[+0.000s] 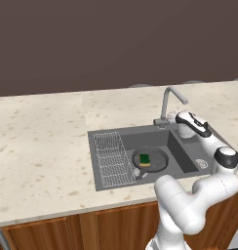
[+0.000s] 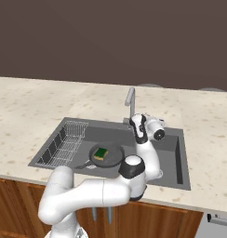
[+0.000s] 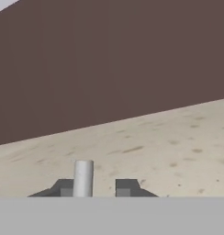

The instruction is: Pick the pan and sponge and place them into the sink. Then turn on the water.

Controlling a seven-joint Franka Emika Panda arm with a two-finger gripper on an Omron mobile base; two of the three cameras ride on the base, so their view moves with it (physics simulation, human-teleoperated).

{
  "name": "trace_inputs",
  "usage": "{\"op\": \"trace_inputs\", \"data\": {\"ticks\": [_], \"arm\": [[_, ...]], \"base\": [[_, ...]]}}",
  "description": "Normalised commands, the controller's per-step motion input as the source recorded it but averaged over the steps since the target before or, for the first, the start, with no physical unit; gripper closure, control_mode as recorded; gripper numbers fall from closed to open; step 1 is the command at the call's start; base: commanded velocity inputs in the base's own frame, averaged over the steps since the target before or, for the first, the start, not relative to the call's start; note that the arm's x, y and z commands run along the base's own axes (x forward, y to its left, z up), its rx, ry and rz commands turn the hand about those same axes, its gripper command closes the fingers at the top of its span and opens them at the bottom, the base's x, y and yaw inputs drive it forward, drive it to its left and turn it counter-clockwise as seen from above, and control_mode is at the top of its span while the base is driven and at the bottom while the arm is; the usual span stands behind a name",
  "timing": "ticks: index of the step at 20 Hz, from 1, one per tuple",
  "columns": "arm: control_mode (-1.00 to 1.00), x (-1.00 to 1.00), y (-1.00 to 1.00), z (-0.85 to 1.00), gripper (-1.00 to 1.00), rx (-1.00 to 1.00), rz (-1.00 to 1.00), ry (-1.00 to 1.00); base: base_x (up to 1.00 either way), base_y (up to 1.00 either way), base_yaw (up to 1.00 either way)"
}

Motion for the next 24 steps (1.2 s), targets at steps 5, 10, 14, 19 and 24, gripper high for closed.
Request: {"op": "trace_inputs", "data": {"ticks": [5, 10, 14, 19, 24], "arm": [[-1.00, -0.19, -0.30, 0.00, 1.00, 0.05, -0.04, 0.08], [-1.00, -0.16, -0.51, 0.00, 1.00, 0.07, -0.04, 0.11], [-1.00, -0.14, -0.53, 0.00, 1.00, 0.08, -0.04, 0.11], [-1.00, -0.28, -0.50, -0.03, 1.00, 0.07, -0.01, 0.05], [-1.00, -0.41, -0.53, -0.07, 1.00, 0.06, 0.00, 0.00]], "base": [[0.00, 0.00, 0.00], [0.00, 0.00, 0.00], [0.00, 0.00, 0.00], [0.00, 0.00, 0.00], [0.00, 0.00, 0.00]]}}
